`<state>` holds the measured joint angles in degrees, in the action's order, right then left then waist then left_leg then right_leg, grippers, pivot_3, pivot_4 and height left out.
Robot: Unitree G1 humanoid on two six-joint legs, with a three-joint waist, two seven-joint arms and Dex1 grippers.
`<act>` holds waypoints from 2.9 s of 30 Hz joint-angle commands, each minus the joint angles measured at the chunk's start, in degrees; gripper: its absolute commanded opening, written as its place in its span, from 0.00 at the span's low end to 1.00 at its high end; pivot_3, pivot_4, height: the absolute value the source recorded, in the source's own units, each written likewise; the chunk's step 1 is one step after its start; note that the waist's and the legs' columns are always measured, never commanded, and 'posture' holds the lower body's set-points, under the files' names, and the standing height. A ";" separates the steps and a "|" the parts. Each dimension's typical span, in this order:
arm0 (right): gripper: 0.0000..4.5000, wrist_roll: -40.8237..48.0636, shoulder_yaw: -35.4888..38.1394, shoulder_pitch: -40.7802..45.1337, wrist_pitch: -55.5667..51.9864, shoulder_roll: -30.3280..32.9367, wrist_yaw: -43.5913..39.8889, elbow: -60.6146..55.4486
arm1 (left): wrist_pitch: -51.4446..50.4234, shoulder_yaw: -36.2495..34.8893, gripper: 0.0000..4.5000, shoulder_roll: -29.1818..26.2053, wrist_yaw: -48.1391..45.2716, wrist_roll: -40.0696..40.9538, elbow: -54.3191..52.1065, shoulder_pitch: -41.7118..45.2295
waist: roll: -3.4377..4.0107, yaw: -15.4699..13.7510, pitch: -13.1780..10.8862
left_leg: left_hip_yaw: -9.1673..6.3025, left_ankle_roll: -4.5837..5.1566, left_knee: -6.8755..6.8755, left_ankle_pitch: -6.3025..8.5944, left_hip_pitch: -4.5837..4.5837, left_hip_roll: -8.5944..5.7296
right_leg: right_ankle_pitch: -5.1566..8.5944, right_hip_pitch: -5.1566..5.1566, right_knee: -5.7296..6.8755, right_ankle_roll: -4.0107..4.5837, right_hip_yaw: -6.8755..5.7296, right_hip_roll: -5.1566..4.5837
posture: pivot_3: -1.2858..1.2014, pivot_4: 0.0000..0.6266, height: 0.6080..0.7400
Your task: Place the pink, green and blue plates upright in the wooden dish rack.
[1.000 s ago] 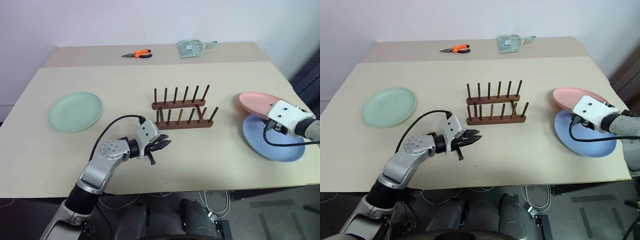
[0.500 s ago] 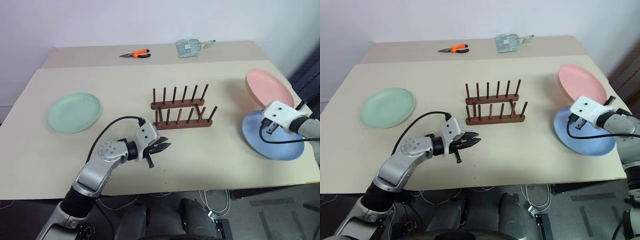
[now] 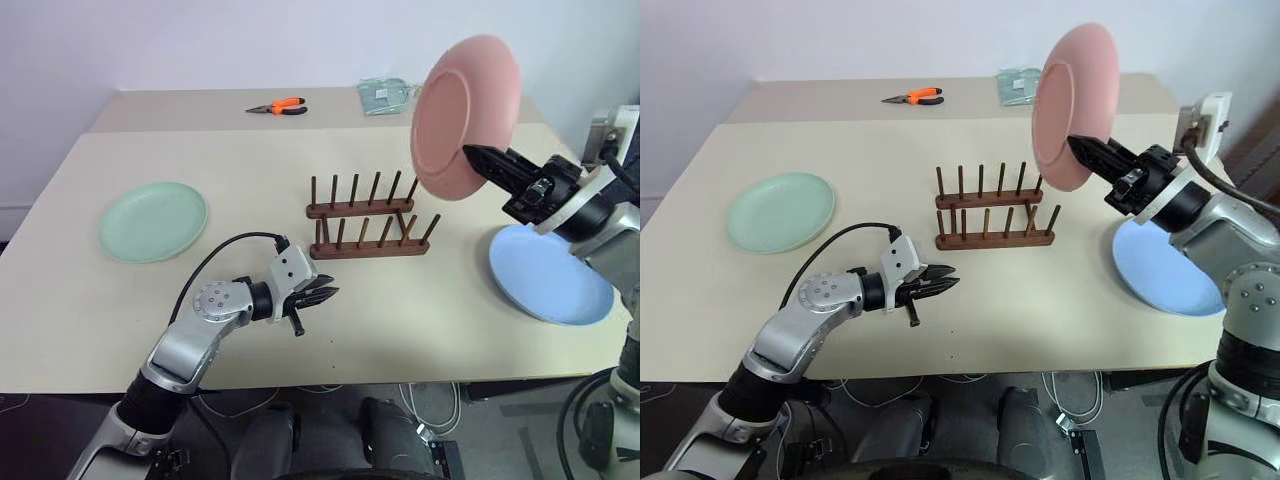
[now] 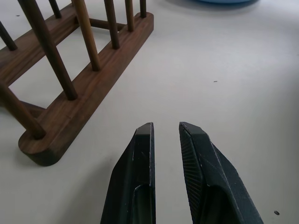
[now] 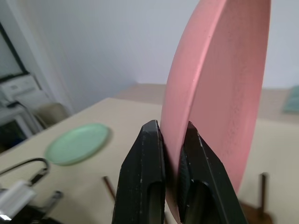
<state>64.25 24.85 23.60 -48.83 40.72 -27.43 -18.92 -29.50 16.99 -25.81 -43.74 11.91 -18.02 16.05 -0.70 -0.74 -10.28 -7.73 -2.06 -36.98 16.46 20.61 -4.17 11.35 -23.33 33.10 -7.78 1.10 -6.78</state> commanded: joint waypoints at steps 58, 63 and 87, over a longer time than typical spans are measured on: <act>1.00 -47.78 -36.35 10.80 24.61 -2.68 -13.12 -6.73 | -13.32 -41.33 0.01 17.09 44.57 15.28 2.93 23.19 | -0.97 0.06 -0.07 | -0.21 -0.33 -0.05 -0.05 0.30 -0.12 | -0.27 -0.21 0.03 -0.21 -0.19 0.06 | 0.52 0.24 1.00; 1.00 -64.64 -43.92 15.87 36.75 -3.27 -10.99 2.18 | -15.84 -34.59 0.01 20.00 44.65 17.78 -1.18 27.51 | -0.96 0.54 -0.07 | -0.11 -0.33 -0.01 -0.05 0.24 -0.11 | -0.26 -0.23 0.01 -0.23 -0.15 0.06 | 0.52 0.24 1.00; 0.00 -58.75 -30.79 15.79 41.83 -12.31 -9.20 3.77 | -3.21 -41.92 0.77 12.19 43.61 17.57 3.72 23.04 | -0.91 0.87 -0.12 | -0.20 -0.37 0.06 -0.08 0.19 -0.06 | -0.30 -0.23 0.02 -0.14 -0.11 0.18 | 0.52 0.24 1.00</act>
<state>-2.76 -10.88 39.43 -2.54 29.16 -35.46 -10.26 -35.69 -25.73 -12.08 2.44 32.35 -14.46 41.11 -1.61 0.13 -10.40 -7.92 -2.43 -36.89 16.37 20.74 -4.21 11.05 -23.53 33.12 -7.91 1.01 -6.58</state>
